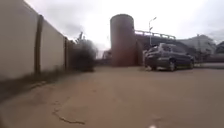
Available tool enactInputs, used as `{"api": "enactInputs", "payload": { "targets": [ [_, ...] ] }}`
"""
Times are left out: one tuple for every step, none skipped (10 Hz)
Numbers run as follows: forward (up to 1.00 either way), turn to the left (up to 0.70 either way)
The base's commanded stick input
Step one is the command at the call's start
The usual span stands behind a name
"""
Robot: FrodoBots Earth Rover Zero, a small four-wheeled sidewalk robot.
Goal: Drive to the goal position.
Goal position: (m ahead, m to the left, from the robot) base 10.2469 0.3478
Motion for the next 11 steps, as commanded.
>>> {"api": "enactInputs", "payload": {
  "targets": [
    [1.0, 0.0],
    [1.0, 0.0],
    [1.0, 0.0],
    [1.0, 0.0],
    [1.0, 0.0],
    [1.0, 0.0],
    [1.0, 0.0],
    [1.0, 0.0],
    [1.0, 0.0],
    [1.0, 0.0],
    [1.0, 0.0]
  ]
}}
